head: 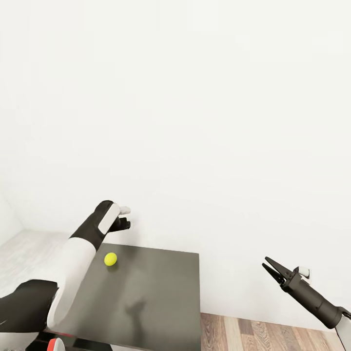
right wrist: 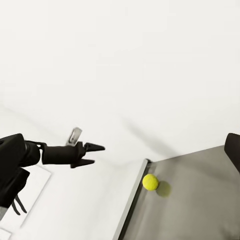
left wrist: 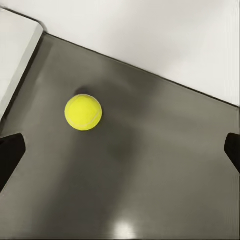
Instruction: Put all the toys in the child's room - the three board games (two on the bed and one on the table), the two jigsaw puzzles on the table, and the tennis ball on the table - inside the toy box on the table in the child's room.
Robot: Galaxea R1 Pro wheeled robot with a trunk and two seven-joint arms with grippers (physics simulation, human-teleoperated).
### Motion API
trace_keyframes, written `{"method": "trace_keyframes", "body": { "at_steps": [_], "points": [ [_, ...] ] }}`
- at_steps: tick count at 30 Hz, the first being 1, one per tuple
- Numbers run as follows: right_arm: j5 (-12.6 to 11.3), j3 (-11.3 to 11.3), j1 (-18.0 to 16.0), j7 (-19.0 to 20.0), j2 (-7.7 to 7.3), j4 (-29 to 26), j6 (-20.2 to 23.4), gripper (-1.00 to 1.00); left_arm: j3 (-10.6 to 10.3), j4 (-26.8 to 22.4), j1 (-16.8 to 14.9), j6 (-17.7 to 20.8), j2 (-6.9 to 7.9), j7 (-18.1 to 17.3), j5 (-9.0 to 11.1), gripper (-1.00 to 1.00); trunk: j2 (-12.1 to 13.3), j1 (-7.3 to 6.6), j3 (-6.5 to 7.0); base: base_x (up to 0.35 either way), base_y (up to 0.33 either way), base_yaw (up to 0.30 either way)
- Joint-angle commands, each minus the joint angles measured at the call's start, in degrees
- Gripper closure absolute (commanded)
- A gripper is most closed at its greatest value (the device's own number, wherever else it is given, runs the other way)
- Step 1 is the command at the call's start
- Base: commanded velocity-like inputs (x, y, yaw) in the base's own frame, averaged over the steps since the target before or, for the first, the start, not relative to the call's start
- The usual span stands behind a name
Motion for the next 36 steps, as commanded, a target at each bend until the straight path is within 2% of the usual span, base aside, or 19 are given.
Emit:
{"method": "trace_keyframes", "body": {
  "at_steps": [1,7,36],
  "points": [
    [-0.23,-0.02,-0.05,0.03,0.01,0.0,0.39,-1.0,-0.37,0.22,-0.2,0.08,0.29,0.51,0.68,-1.0,-0.14,0.04,-0.14,0.0,0.0,0.0],
    [-0.19,0.02,-0.05,0.01,0.0,0.02,0.39,-1.0,-0.37,1.12,-0.68,0.02,0.98,0.27,0.62,-1.0,-0.14,0.04,-0.14,0.0,0.0,0.0],
    [-0.27,0.03,-0.04,0.01,-0.3,-0.04,0.44,-1.0,-0.83,1.83,-0.76,-0.85,1.01,-0.02,0.53,-1.0,-0.14,0.04,-0.14,0.0,0.0,0.0]
  ]
}}
